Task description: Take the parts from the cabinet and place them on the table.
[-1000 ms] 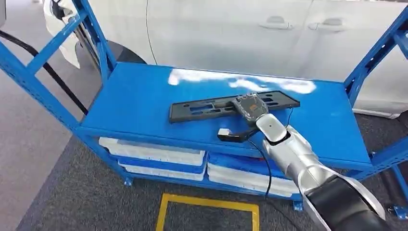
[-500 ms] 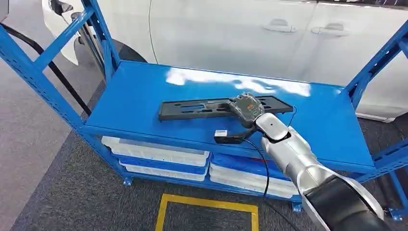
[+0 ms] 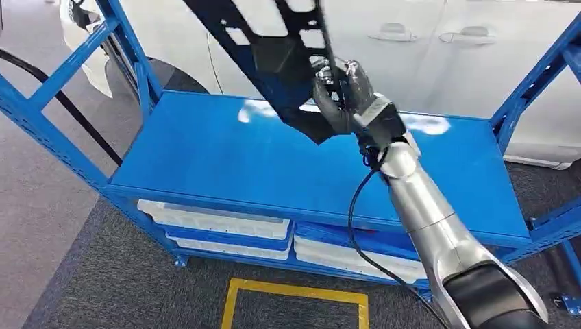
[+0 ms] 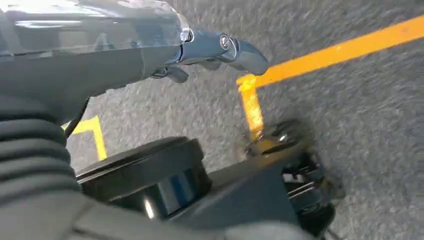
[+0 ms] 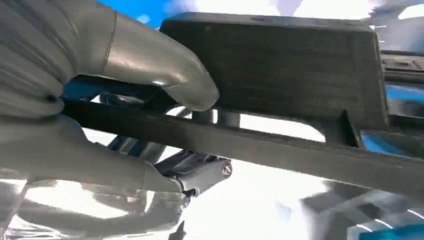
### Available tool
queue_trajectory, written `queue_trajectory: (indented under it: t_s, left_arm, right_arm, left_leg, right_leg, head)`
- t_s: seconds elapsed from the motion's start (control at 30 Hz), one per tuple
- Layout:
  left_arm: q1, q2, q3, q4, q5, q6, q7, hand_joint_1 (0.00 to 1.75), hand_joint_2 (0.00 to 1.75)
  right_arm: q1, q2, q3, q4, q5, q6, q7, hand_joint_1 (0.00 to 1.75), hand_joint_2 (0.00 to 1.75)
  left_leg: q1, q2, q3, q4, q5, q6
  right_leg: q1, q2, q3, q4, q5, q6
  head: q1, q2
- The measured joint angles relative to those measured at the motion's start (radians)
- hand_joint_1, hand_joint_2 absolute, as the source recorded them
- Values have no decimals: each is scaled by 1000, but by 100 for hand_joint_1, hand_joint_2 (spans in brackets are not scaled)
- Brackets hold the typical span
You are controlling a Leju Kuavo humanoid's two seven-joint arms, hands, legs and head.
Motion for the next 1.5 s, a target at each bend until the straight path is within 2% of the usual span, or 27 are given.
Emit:
queue_trajectory:
  t_s: [0.07,0.1,0.17,0.23,0.27,0.37,0.43,0.47,0.57,0.6,0.63,0.67,0.73,0.77,0.9,0.97,1.07,1.1,1.13,1.17,1.23,1.27,1.3,1.4,1.43,1.47,1.5]
  left_arm:
    - [1,-4,-4,0,-1,44,-34,0,175]
    - [4,-5,-7,0,-1,59,-51,0,175]
    - [6,-6,-8,0,21,44,-79,0,175]
    - [6,-6,1,0,72,3,-111,0,175]
    - [5,-6,14,0,99,-22,-122,0,175]
    - [13,-7,42,0,134,-65,-150,0,175]
    - [17,-7,53,0,135,-72,-162,0,175]
    - [16,-7,56,0,134,-69,-166,0,175]
    - [21,-7,59,0,123,-46,-164,0,175]
    - [22,-7,60,0,123,-40,-159,0,175]
    - [22,-7,60,0,123,-38,-153,0,175]
    - [22,-7,61,0,124,-38,-148,0,175]
    - [22,-7,63,0,126,-38,-135,0,175]
    - [22,-8,64,0,126,-37,-130,0,175]
    - [22,-9,69,0,126,-14,-119,0,175]
    - [21,-8,69,0,122,-7,-103,0,175]
    - [20,-9,71,0,122,-10,-79,0,175]
    - [21,-9,73,0,126,-16,-71,0,175]
    - [20,-9,76,0,126,-19,-60,0,175]
    - [19,-9,77,0,126,-21,-49,0,175]
    - [14,-9,77,0,123,-21,-35,0,175]
    - [10,-9,77,0,122,-21,-32,0,175]
    - [7,-10,77,0,121,-22,-27,0,175]
    - [9,-10,77,0,119,-23,-15,0,175]
    - [10,-11,78,0,115,-24,-13,0,175]
    - [9,-11,78,0,113,-26,-11,0,175]
    - [8,-12,77,0,112,-26,-10,0,175]
  right_arm:
    - [29,-4,-11,-62,-132,85,16,175,175]
    - [48,-7,-15,-91,-178,113,21,175,175]
    - [92,-14,-16,-130,-245,166,27,175,175]
    - [139,-19,-14,-159,-288,224,36,175,175]
    - [163,-22,-11,-170,-307,252,37,175,175]
    - [254,-33,14,-195,-321,294,25,175,175]
    - [317,-40,36,-215,-310,295,6,175,175]
    - [349,-44,44,-227,-303,295,-3,175,175]
    - [433,-59,73,-248,-291,292,-17,175,175]
    - [456,-63,79,-250,-287,292,-17,175,175]
    - [471,-66,86,-251,-286,293,-16,175,175]
    - [482,-71,90,-252,-285,295,-15,175,175]
    - [491,-77,97,-257,-286,302,-14,175,175]
    - [493,-79,99,-263,-286,304,-14,175,175]
    - [524,-84,102,-288,-269,280,1,175,175]
    - [535,-85,102,-302,-263,266,6,175,175]
    - [552,-87,95,-313,-258,246,19,175,175]
    - [562,-87,87,-313,-257,236,27,175,175]
    - [571,-88,83,-313,-257,228,37,175,175]
    - [577,-89,77,-313,-257,222,45,175,175]
    - [583,-89,62,-313,-258,211,56,175,175]
    - [585,-89,56,-313,-261,209,57,175,175]
    - [587,-89,51,-313,-266,205,58,175,175]
    - [593,-89,35,-312,-277,193,70,175,175]
    - [595,-89,26,-312,-279,186,74,175,175]
    - [599,-89,17,-312,-280,178,75,175,175]
    - [603,-89,8,-312,-281,177,77,175,175]
  left_leg:
    - [2,0,-69,147,-55,-4]
    - [2,0,-87,179,-55,-5]
    - [2,0,-48,92,9,-2]
    - [2,1,40,-89,93,5]
    - [-1,0,58,-122,75,11]
    - [-4,-3,59,-128,79,23]
    - [5,-2,66,-144,90,39]
    - [4,-3,67,-148,91,43]
    - [2,-2,66,-147,90,50]
    - [2,-2,65,-147,90,50]
    - [2,-2,65,-147,90,49]
    - [2,-2,66,-146,89,48]
    - [2,-3,67,-142,86,43]
    - [1,-2,67,-140,84,39]
    - [-4,-2,72,-146,83,18]
    - [-2,0,65,-126,64,7]
    - [0,0,-31,90,-53,-3]
    - [0,0,-58,151,-73,-4]
    - [0,0,-63,164,-69,-2]
    - [0,0,-42,125,-42,0]
    - [0,0,46,-40,40,9]
    - [-1,0,85,-119,62,17]
    - [-7,-1,93,-138,59,19]
    - [-9,-2,85,-132,68,31]
    - [-3,-1,84,-143,79,42]
    - [-2,1,80,-147,86,48]
    - [-2,2,72,-147,92,56]
  right_leg:
    - [4,0,3,1,-3,-4]
    - [5,0,3,2,-4,-4]
    - [5,1,8,3,-6,-2]
    - [5,3,12,7,-11,4]
    - [11,4,10,10,-14,9]
    - [12,5,12,4,-11,25]
    - [9,5,12,8,-19,37]
    - [8,4,2,34,-41,41]
    - [4,4,-109,261,-152,51]
    - [4,4,-134,310,-160,53]
    - [3,4,-133,305,-144,54]
    - [3,4,-108,253,-108,52]
    - [3,3,-12,68,-25,45]
    - [4,2,18,4,-22,39]
    - [14,4,20,2,-19,18]
    - [3,1,25,-8,-12,5]
    - [7,0,25,-9,-14,-2]
    - [8,-3,25,-6,-11,-4]
    - [8,-3,24,-6,-11,-4]
    - [9,-2,23,-4,-11,-4]
    - [9,0,24,-1,-11,-3]
    - [10,0,23,0,-11,0]
    - [17,2,18,7,-11,7]
    - [13,2,15,1,0,24]
    - [14,3,12,3,-3,32]
    - [9,2,6,17,-28,37]
    - [9,2,-13,64,-77,39]
  head:
    - [0,0]
    - [0,0]
    - [0,0]
    - [0,0]
    - [0,0]
    - [0,0]
    - [0,0]
    - [0,0]
    - [0,0]
    - [0,0]
    - [0,0]
    - [0,0]
    - [0,0]
    - [0,0]
    - [0,0]
    - [0,0]
    - [0,0]
    - [0,0]
    - [0,0]
    - [0,0]
    - [0,0]
    - [0,0]
    - [0,0]
    - [0,0]
    - [0,0]
    - [0,0]
    - [0,0]
